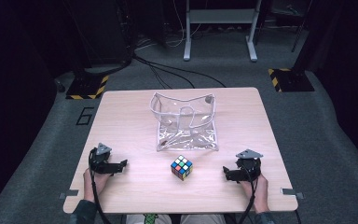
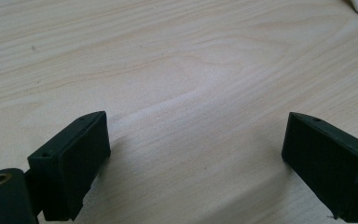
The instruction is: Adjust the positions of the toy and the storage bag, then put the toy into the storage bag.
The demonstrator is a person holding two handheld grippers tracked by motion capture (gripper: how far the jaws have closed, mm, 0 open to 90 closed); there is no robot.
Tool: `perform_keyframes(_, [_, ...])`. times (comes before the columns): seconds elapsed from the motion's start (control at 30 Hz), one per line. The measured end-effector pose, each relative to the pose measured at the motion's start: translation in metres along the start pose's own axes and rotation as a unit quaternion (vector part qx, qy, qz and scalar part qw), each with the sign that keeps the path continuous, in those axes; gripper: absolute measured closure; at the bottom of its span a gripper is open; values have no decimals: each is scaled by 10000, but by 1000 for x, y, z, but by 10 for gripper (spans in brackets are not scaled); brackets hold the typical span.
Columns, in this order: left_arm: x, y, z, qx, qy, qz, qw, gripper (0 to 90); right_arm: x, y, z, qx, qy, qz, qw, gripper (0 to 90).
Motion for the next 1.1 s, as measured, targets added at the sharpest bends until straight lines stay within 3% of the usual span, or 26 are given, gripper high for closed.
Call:
perform_keyframes(0.23, [0, 1, 0, -7, 21, -91, 10000, 64, -2, 0, -1, -93, 21, 41, 9999, 15])
perform_keyframes(1.1, [0, 1, 0, 8, 25, -108, 9999, 65, -2, 2, -2, -133, 50, 133, 9998, 0])
Point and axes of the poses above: each handheld gripper's, and its own axes: x roughly backward along the jaws, z roughly out of its underside, y roughly to its left, the point moved 1 cm from there along -x, roughly forward along the jaws, and after that the axes turned 5 degrees about x, right-handed, at the moved point
